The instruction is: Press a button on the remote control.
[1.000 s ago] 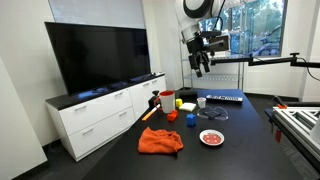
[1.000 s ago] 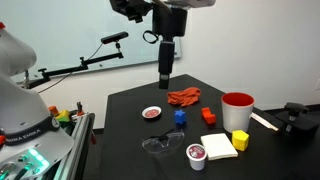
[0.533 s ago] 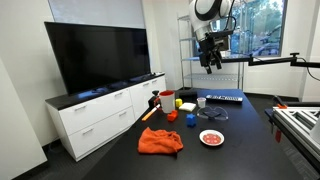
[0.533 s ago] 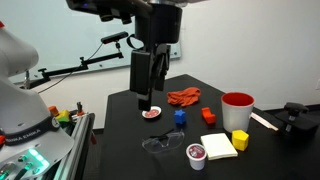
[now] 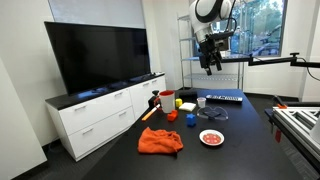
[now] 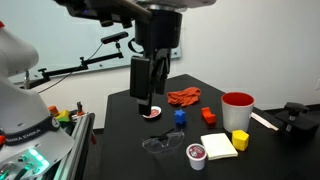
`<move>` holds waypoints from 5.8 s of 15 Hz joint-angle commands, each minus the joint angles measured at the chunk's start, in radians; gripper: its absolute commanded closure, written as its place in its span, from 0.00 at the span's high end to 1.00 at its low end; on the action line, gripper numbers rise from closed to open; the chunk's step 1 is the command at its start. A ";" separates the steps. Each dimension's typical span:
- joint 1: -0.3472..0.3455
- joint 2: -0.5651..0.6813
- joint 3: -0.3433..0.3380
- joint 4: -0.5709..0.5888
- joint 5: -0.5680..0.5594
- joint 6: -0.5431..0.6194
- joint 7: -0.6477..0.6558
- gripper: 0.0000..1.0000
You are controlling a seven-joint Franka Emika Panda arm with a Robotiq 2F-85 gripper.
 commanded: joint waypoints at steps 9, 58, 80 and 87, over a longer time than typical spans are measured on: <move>-0.061 0.136 -0.089 -0.002 -0.127 0.132 0.028 1.00; -0.086 0.424 -0.117 0.058 0.074 0.507 0.007 0.00; -0.094 0.499 -0.091 0.088 0.169 0.543 0.008 0.00; -0.094 0.549 -0.092 0.107 0.180 0.553 0.026 0.00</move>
